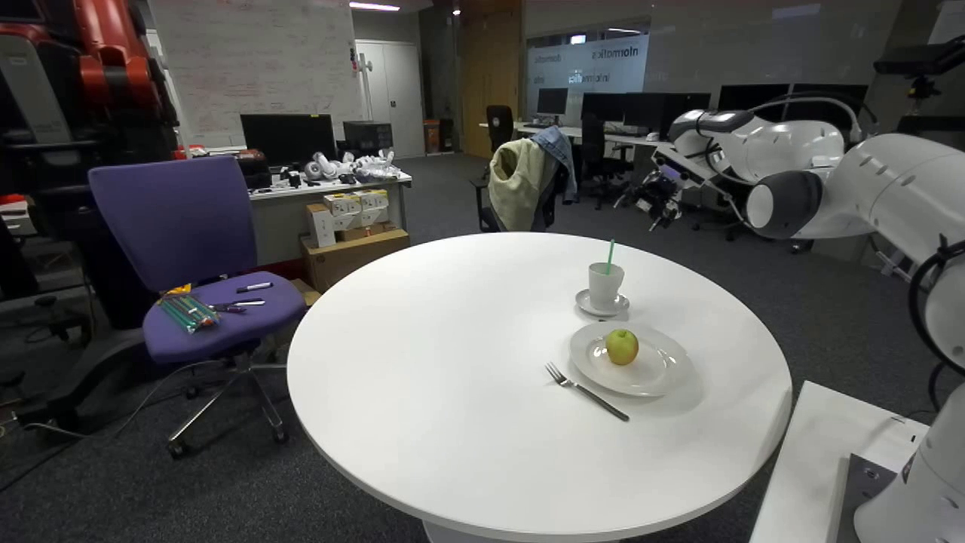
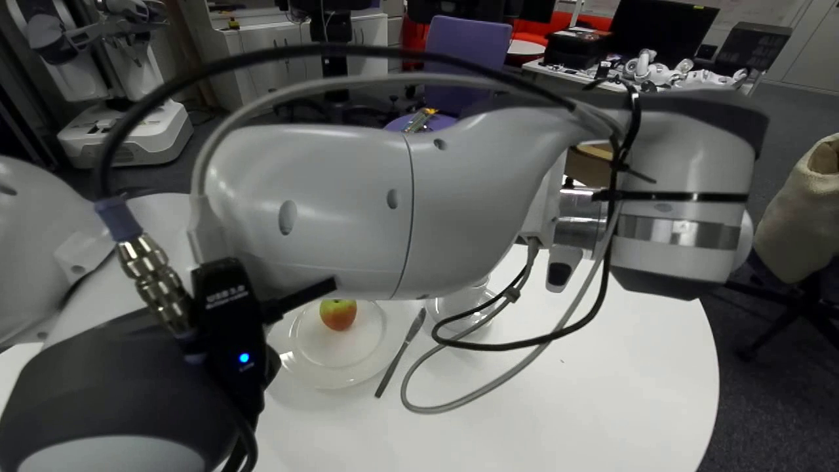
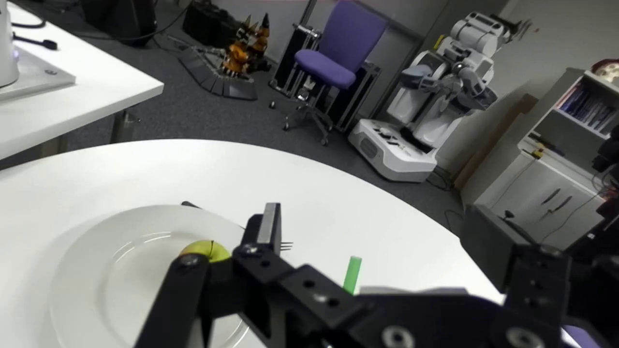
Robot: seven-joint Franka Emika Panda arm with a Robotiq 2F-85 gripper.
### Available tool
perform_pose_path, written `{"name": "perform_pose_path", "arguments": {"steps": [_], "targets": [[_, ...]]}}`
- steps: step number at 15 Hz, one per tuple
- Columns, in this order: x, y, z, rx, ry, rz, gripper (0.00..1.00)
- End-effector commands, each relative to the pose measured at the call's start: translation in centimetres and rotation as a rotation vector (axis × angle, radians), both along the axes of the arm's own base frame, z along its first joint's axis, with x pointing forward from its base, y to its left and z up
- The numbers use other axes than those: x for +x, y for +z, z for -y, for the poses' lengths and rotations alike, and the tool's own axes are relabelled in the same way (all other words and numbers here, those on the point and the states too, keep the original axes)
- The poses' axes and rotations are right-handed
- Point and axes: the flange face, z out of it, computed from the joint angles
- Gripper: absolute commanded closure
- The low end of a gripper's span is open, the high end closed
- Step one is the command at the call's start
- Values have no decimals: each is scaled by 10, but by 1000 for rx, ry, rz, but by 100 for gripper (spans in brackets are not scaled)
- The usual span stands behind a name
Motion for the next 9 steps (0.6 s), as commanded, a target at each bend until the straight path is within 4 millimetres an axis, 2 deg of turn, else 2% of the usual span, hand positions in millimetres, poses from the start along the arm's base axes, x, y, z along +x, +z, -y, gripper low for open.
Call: {"name": "perform_pose_path", "arguments": {"steps": [1, 5, 9], "targets": [[0, 64, 0, -169, 55, 67, 0], [3, 113, -9, -345, 125, 117, 0], [20, 140, -30, -543, 211, 130, 0]]}}
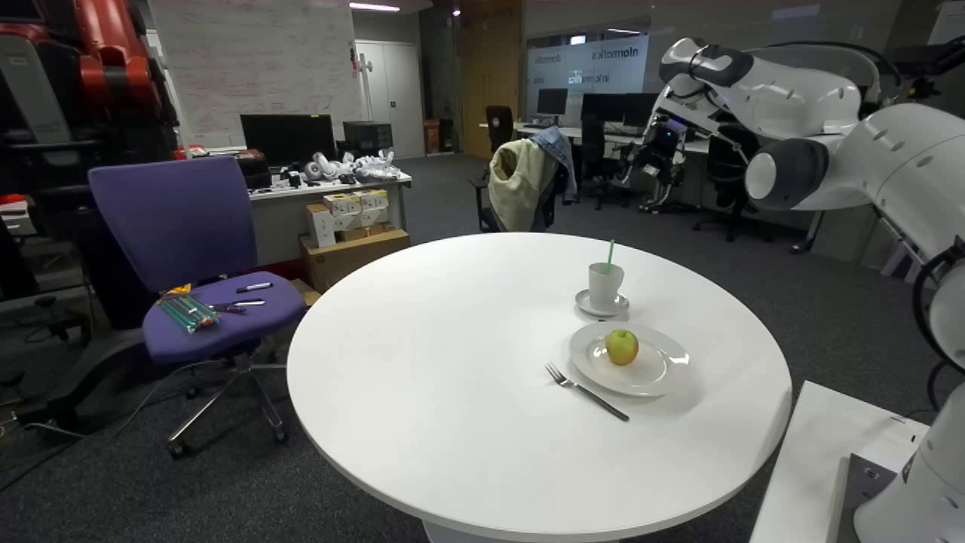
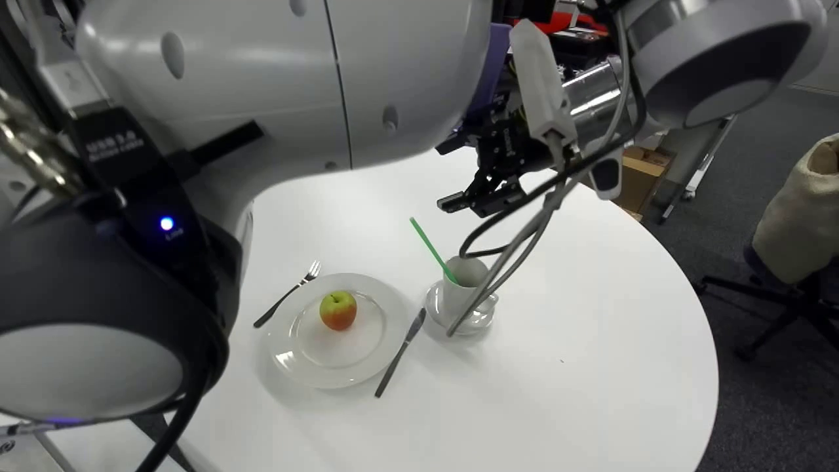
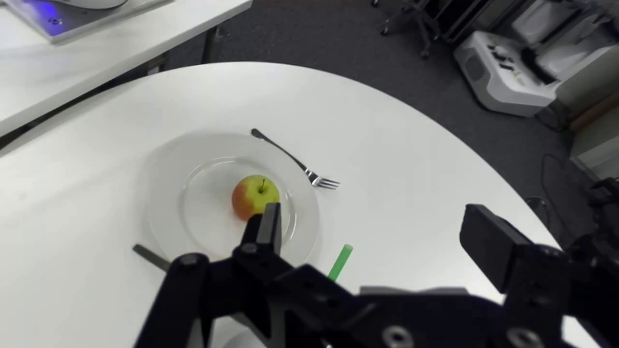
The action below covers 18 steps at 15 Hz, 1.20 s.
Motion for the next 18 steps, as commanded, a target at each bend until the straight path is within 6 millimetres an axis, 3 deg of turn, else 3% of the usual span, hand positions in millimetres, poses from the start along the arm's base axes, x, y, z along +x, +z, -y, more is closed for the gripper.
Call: {"name": "perform_pose_path", "arguments": {"steps": [1, 4, 13, 18], "targets": [[19, 26, -22, -186, 82, 24, 0], [48, 26, -43, -345, 142, 58, 0], [137, -5, -93, -735, 344, 280, 0], [146, -47, -116, -708, 454, 234, 0]]}}
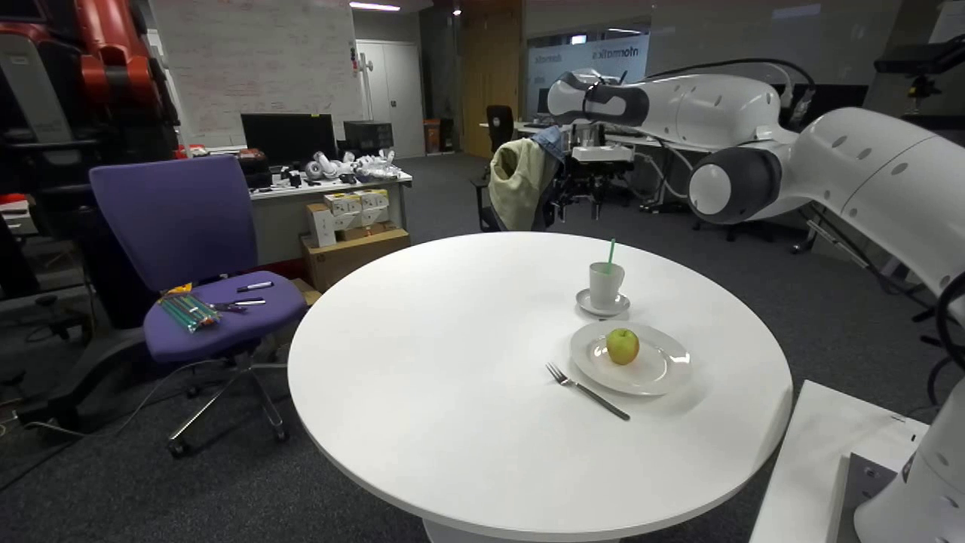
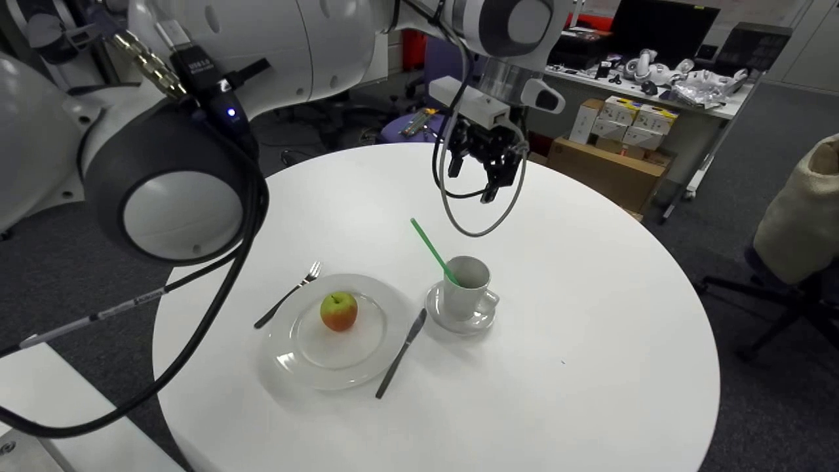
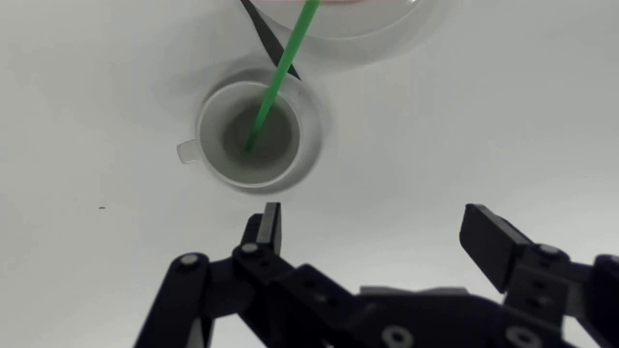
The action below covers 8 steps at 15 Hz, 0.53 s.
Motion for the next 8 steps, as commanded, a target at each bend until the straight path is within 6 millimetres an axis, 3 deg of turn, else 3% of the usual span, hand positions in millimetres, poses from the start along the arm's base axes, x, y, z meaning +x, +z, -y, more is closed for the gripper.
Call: {"name": "perform_pose_path", "arguments": {"steps": [1, 6, 8], "targets": [[0, -20, -8, 1, 79, -54, 0], [1, -57, -18, 17, 155, -114, 0], [4, -63, -17, 24, 123, -92, 0]]}}
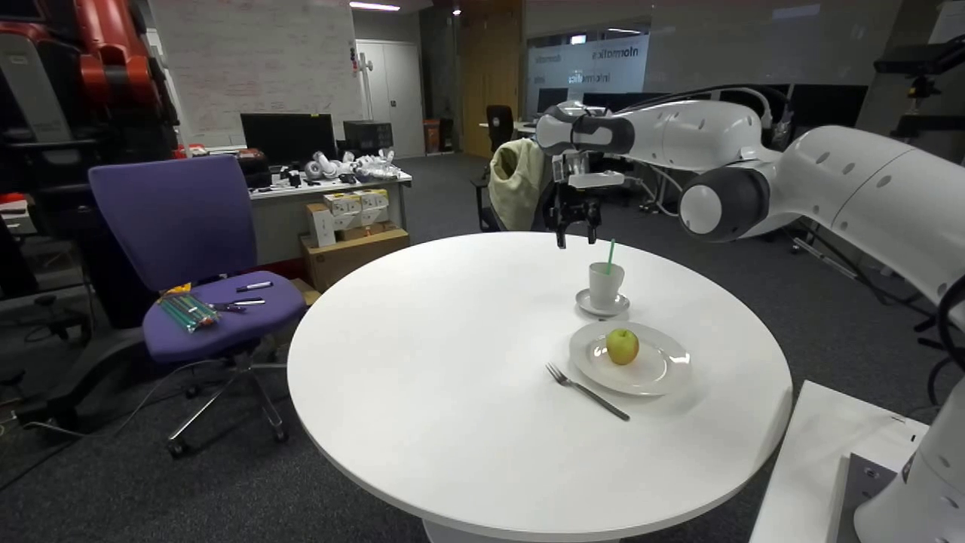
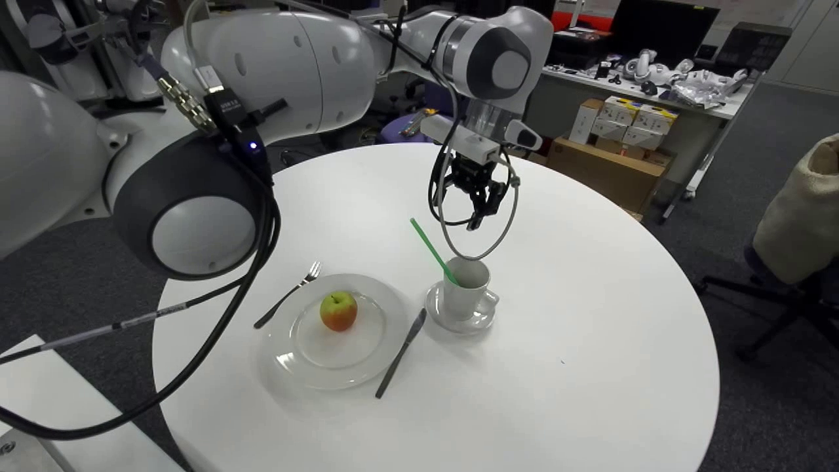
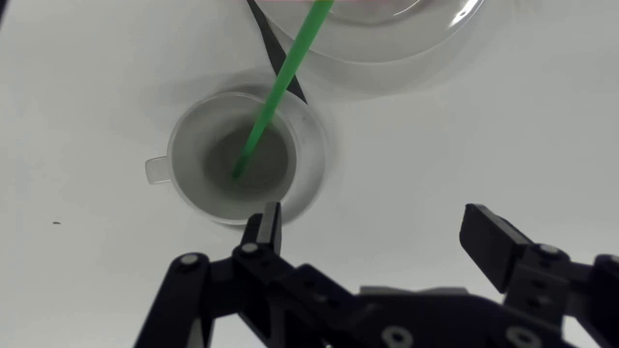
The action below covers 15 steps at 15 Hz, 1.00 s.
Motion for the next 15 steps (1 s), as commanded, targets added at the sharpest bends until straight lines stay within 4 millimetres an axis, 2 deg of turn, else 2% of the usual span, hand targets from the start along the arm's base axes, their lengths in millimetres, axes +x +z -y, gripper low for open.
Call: {"name": "perform_pose_path", "arguments": {"steps": [1, 7, 11, 15], "targets": [[0, -4, -1, 1, 3, -5, 0], [1, -3, -2, 0, 6, -5, 0], [16, 31, -22, -81, 64, 62, 0], [35, 64, -64, -148, 221, 125, 0]]}}
